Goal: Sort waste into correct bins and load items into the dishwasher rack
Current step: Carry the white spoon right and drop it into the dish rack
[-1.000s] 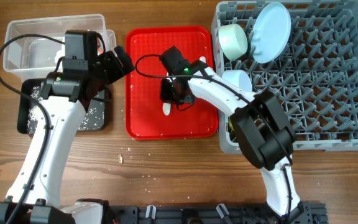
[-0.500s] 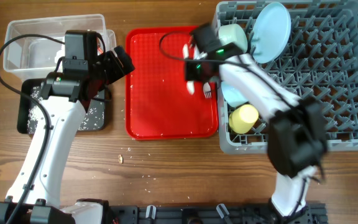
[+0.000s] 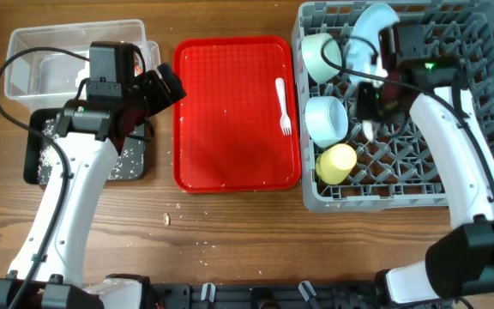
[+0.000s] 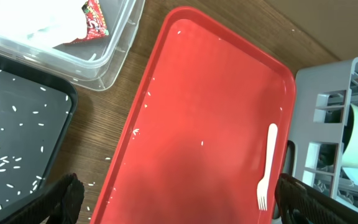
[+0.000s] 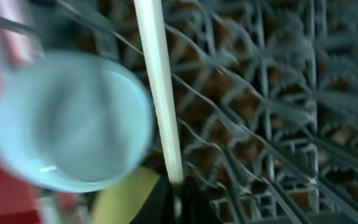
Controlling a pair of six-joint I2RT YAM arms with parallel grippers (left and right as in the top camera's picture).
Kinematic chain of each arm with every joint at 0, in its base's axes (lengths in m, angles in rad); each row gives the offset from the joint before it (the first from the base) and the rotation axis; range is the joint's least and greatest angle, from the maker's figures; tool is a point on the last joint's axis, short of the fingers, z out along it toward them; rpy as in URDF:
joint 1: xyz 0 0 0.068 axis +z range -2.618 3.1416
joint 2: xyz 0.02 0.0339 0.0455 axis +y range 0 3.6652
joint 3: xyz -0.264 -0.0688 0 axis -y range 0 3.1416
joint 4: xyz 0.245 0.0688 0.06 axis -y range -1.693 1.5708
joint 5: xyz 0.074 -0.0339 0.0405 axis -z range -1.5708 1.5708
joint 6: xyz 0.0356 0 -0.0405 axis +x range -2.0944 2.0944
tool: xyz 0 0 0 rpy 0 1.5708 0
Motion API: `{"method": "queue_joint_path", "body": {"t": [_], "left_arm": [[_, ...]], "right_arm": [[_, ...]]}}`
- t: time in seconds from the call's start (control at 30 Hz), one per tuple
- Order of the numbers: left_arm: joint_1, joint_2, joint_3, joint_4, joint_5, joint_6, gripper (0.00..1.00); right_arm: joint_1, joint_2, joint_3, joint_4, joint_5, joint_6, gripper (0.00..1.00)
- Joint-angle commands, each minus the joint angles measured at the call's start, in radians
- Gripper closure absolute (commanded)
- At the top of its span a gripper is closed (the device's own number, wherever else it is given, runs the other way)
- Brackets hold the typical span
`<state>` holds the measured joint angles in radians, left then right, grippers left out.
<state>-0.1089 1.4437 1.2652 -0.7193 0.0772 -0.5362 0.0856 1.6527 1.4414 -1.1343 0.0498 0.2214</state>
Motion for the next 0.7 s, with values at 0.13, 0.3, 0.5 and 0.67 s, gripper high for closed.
{"method": "queue_joint_path", "body": {"t": [0.13,0.3,0.5,0.67], "left_arm": [[0.005,0.010,0.006,0.000,0.008,0.004,0.00],[0.005,0.010,0.006,0.000,0.008,0.004,0.00],[0.005,0.010,0.006,0.000,0.008,0.004,0.00],[0.005,0.010,0.006,0.000,0.008,0.004,0.00]], "right_arm": [[-0.028,0.010,-0.124,0.036,0.038,-0.061,0.41],[-0.026,-0.006,-0.037,0.039,-0.129,-0.100,0.38],[0.077,-0.009,0.176,0.097,-0.385,-0.158,0.38],[0.273,0.031,0.192,0.301,-0.247,0.087,0.50]]}}
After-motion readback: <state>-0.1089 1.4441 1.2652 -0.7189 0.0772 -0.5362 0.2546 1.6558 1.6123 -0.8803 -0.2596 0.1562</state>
